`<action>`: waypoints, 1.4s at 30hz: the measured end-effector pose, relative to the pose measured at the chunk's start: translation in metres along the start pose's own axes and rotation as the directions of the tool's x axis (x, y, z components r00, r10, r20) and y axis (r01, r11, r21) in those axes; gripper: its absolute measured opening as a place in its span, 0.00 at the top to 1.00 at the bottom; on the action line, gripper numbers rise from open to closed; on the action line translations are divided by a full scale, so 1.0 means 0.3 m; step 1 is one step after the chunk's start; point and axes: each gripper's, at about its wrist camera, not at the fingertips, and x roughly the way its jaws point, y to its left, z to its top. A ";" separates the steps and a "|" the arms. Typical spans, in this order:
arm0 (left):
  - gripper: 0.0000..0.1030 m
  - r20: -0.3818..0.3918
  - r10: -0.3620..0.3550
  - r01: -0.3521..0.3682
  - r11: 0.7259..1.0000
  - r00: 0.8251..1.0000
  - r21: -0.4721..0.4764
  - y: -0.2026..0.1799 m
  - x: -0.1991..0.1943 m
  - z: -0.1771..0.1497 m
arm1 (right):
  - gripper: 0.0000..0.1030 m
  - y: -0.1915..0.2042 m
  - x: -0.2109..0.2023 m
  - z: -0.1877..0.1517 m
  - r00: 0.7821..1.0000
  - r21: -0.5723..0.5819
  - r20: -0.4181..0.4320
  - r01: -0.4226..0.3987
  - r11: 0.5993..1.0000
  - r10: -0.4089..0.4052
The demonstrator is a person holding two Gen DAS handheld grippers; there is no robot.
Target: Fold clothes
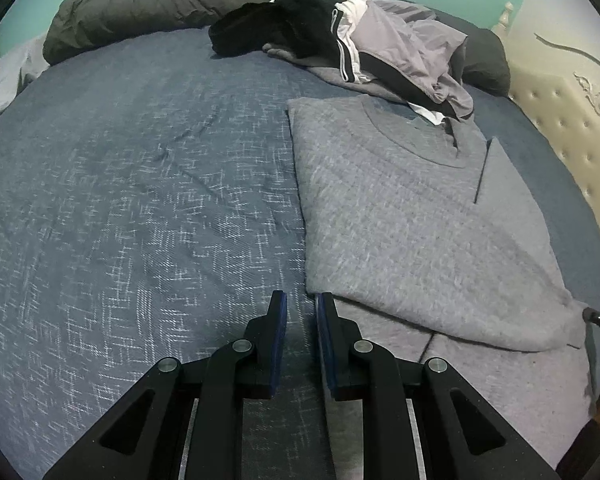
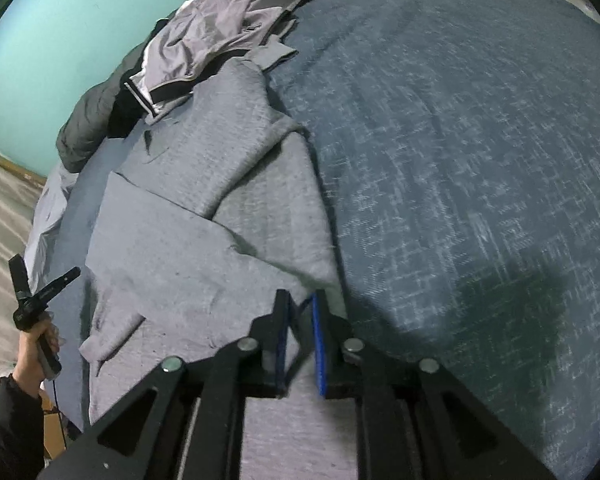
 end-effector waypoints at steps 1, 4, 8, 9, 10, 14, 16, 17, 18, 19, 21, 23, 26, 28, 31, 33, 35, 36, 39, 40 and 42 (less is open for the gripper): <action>0.83 -0.001 -0.003 0.003 1.000 1.000 0.000 0.000 -0.003 -0.002 | 0.84 -0.008 -0.003 -0.005 1.000 0.010 0.000 -0.003 1.000 0.003; 0.83 -0.003 -0.004 0.004 1.000 1.000 0.004 0.003 -0.007 -0.007 | 0.69 -0.020 -0.015 -0.027 0.999 0.032 -0.014 -0.049 0.998 0.050; 0.83 -0.002 -0.009 0.009 1.000 1.000 -0.002 0.007 -0.017 -0.015 | 0.69 0.010 -0.021 -0.057 0.997 -0.008 -0.043 -0.072 0.997 0.071; 0.83 -0.002 -0.010 0.010 1.000 1.000 -0.001 0.007 -0.021 -0.017 | 0.69 0.014 -0.014 -0.066 0.996 -0.010 -0.059 -0.068 0.998 0.067; 0.83 -0.001 -0.012 0.012 1.000 1.000 -0.002 0.007 -0.025 -0.019 | 0.69 0.018 -0.007 -0.074 0.995 -0.013 -0.074 -0.064 0.998 0.063; 0.83 -0.002 -0.024 0.024 1.000 1.000 -0.003 0.009 -0.044 -0.028 | 0.69 0.032 0.017 -0.101 0.992 -0.031 -0.111 -0.060 0.998 0.057; 0.83 -0.009 -0.034 0.034 0.999 0.999 -0.002 0.010 -0.053 -0.033 | 0.74 0.034 0.026 -0.110 0.991 -0.043 -0.120 -0.056 0.997 0.051; 0.83 -0.013 -0.036 0.036 0.999 0.999 -0.001 0.010 -0.059 -0.036 | 0.85 0.032 0.030 -0.113 0.991 -0.041 -0.126 -0.058 0.997 0.052; 0.83 -0.016 -0.038 0.038 0.999 0.999 0.001 0.009 -0.065 -0.040 | 0.88 0.029 0.033 -0.116 0.990 -0.039 -0.132 -0.059 0.997 0.053; 0.83 -0.017 -0.039 0.039 0.999 0.999 0.003 0.010 -0.071 -0.044 | 0.90 0.026 0.031 -0.116 0.990 -0.033 -0.133 -0.061 0.998 0.056; 0.83 -0.019 -0.039 0.039 0.999 0.999 0.003 0.013 -0.084 -0.049 | 0.94 0.026 0.011 -0.114 0.990 -0.025 -0.129 -0.068 0.997 0.064; 0.83 -0.019 -0.036 0.037 0.999 0.999 0.002 0.021 -0.096 -0.053 | 0.96 0.030 -0.019 -0.109 0.988 -0.021 -0.127 -0.089 0.996 0.085; 0.83 -0.019 -0.038 0.038 0.999 0.999 -0.008 0.032 -0.110 -0.061 | 0.97 0.038 -0.055 -0.107 0.984 -0.013 -0.137 -0.117 0.993 0.114; 0.83 -0.020 -0.044 0.043 0.999 0.999 -0.015 0.038 -0.118 -0.063 | 0.97 0.039 -0.054 -0.115 0.982 -0.018 -0.156 -0.111 0.994 0.107; 0.83 -0.023 -0.049 0.049 0.999 0.999 -0.011 0.032 -0.125 -0.068 | 0.97 0.032 -0.019 -0.139 0.979 -0.027 -0.183 -0.092 0.995 0.086; 0.83 -0.026 -0.054 0.054 0.999 0.998 -0.006 0.026 -0.130 -0.073 | 0.97 0.023 0.004 -0.154 0.975 -0.013 -0.202 -0.095 0.995 0.090; 0.83 -0.032 -0.059 0.059 0.998 0.998 0.003 0.018 -0.134 -0.079 | 0.97 0.021 0.013 -0.155 0.975 -0.013 -0.207 -0.085 0.996 0.080; 0.83 -0.034 -0.062 0.062 0.998 0.998 0.007 0.015 -0.137 -0.082 | 0.97 0.017 0.009 -0.152 0.975 -0.010 -0.206 -0.081 0.997 0.078; 0.83 -0.039 -0.069 0.069 0.997 0.997 0.014 0.010 -0.144 -0.087 | 0.97 0.011 -0.029 -0.132 0.983 -0.009 -0.163 -0.083 0.997 0.080; 0.83 -0.040 -0.073 0.073 0.997 0.997 0.013 0.011 -0.145 -0.088 | 0.95 0.007 -0.039 -0.122 0.986 -0.005 -0.145 -0.083 0.997 0.081; 0.83 -0.046 -0.087 0.087 0.996 0.995 0.002 0.015 -0.145 -0.094 | 0.89 -0.001 -0.060 -0.103 0.990 0.002 -0.110 -0.084 0.996 0.083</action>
